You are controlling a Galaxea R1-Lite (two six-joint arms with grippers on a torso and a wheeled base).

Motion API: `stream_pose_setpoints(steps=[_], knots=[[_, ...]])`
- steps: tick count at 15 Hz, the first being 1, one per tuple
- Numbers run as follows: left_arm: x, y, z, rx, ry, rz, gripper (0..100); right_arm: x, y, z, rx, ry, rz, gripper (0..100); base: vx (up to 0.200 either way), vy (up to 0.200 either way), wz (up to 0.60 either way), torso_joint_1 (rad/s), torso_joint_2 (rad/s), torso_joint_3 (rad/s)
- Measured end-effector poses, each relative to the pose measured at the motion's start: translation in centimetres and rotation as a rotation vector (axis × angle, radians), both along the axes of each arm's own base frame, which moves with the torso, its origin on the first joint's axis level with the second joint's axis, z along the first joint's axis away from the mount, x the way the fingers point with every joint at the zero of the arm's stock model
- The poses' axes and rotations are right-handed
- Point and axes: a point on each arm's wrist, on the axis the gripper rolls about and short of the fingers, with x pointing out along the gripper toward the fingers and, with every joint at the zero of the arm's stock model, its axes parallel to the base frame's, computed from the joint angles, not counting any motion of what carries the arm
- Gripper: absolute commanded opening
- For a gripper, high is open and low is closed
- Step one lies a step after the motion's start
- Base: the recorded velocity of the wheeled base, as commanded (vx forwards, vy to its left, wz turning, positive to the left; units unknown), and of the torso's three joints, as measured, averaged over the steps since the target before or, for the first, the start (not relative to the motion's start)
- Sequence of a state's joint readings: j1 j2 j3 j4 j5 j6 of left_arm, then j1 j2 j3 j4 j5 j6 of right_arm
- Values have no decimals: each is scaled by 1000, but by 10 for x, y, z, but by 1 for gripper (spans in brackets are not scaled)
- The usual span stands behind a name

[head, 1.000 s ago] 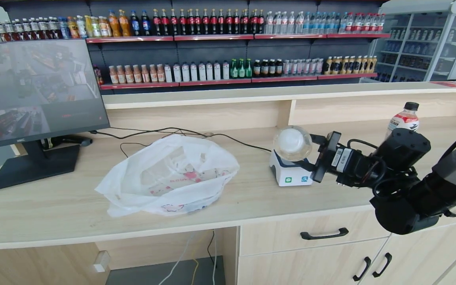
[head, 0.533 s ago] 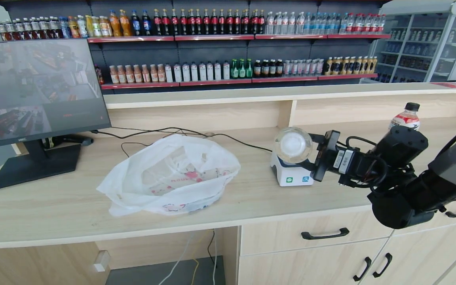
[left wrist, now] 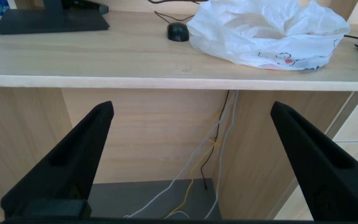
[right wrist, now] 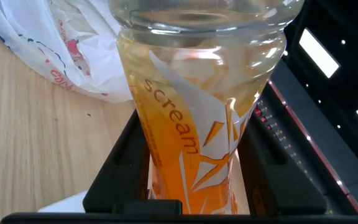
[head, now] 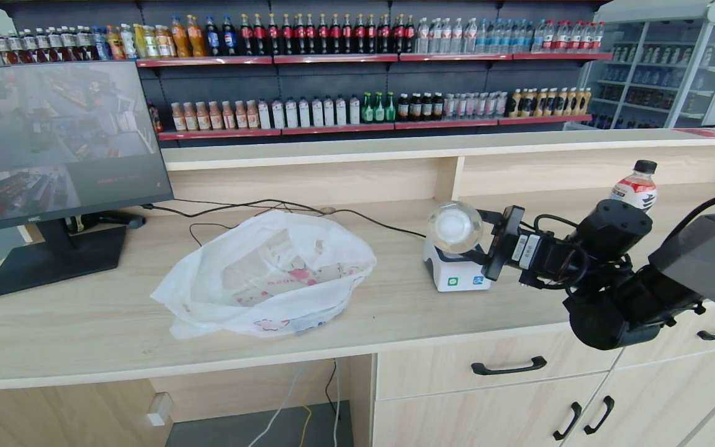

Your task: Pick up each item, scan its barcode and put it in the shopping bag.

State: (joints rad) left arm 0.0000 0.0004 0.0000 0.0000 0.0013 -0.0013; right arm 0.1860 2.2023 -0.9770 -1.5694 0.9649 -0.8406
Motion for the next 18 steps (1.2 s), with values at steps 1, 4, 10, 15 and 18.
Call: stream_pose_setpoints(steps=[1, 4, 10, 15, 18], knots=[[0, 0, 0, 0, 0, 0, 100, 2, 1, -2, 0, 0, 2, 0, 0, 0, 0, 0, 0, 0], [0, 0, 0, 0, 0, 0, 100, 8, -7, -5, -1, 2, -19, 0, 0, 0, 0, 0, 0, 0], [0, 0, 0, 0, 0, 0, 100, 17, -7, -10, 2, -2, -23, 0, 0, 0, 0, 0, 0, 0], [0, 0, 0, 0, 0, 0, 100, 21, -10, -15, 1, 5, -33, 0, 0, 0, 0, 0, 0, 0], [0, 0, 0, 0, 0, 0, 100, 21, -10, -16, 3, 9, -32, 0, 0, 0, 0, 0, 0, 0]])
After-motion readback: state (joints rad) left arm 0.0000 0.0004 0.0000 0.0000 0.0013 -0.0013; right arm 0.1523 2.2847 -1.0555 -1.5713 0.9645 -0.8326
